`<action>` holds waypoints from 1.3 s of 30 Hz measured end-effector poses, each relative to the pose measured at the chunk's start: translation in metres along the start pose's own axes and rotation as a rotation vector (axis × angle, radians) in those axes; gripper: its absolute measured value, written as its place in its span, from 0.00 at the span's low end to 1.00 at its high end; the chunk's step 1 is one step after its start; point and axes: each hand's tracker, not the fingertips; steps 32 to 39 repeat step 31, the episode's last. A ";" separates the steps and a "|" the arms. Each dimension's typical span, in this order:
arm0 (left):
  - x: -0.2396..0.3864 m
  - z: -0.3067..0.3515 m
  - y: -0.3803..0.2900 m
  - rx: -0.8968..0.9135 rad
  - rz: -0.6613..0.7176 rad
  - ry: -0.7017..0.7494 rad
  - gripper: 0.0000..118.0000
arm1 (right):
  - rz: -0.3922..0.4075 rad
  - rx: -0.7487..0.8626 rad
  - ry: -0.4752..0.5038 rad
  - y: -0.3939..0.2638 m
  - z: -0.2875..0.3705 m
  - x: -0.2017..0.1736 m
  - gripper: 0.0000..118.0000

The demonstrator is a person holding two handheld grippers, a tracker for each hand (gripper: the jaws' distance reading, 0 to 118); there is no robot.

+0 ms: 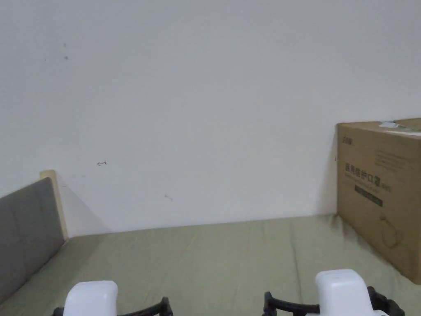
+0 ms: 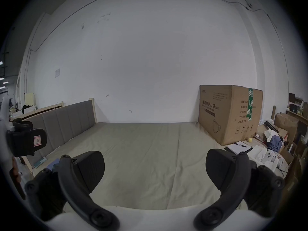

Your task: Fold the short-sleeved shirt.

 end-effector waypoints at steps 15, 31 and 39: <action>0.002 -0.010 0.017 0.008 0.073 0.047 0.99 | -0.005 -0.036 -0.035 0.003 -0.016 0.000 1.00; 0.000 -0.015 0.011 0.069 0.052 0.057 0.99 | 0.008 -0.048 -0.046 -0.003 -0.023 0.000 1.00; 0.000 -0.015 0.011 0.069 0.052 0.057 0.99 | 0.008 -0.048 -0.046 -0.003 -0.023 0.000 1.00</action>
